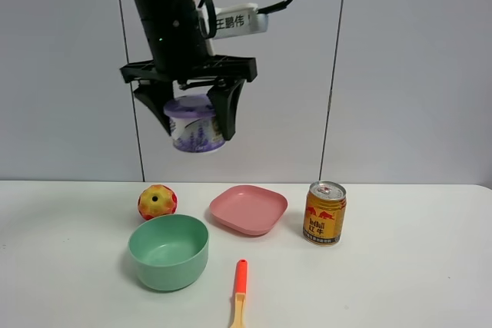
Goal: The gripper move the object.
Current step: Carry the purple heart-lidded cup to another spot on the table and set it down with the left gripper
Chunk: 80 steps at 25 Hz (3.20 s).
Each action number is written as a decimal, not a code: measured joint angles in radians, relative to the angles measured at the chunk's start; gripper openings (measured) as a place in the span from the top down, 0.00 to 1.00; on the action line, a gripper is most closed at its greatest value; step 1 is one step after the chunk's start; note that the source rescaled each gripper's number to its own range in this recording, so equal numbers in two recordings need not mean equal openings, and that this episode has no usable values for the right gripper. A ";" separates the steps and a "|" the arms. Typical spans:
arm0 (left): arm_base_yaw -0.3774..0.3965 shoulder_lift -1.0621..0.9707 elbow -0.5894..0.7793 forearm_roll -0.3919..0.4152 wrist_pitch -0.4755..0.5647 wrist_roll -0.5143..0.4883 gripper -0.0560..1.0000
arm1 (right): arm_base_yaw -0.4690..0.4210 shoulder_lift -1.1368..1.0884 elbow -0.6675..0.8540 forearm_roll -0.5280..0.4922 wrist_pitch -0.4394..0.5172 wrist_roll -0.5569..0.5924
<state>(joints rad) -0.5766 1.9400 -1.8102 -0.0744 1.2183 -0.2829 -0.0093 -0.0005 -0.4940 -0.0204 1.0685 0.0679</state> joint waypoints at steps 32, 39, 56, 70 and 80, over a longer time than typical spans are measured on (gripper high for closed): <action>0.131 -0.329 0.812 -0.117 -0.453 -0.119 0.95 | 0.000 0.000 0.000 0.000 0.000 0.000; 0.129 -0.306 0.848 -0.100 -0.462 -0.164 0.95 | 0.000 0.000 0.000 0.000 0.000 0.000; 0.086 -0.216 0.932 -0.164 -0.632 -0.165 0.95 | 0.000 0.000 0.000 0.000 0.000 0.000; 0.019 -0.209 0.951 -0.207 -0.714 0.108 0.95 | 0.000 0.000 0.000 0.000 0.000 0.000; 0.018 -0.141 0.951 -0.228 -0.712 0.159 0.95 | 0.000 0.000 0.000 0.000 0.000 0.000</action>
<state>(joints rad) -0.5587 1.7989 -0.8590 -0.3027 0.5068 -0.1237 -0.0093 -0.0005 -0.4940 -0.0204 1.0685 0.0679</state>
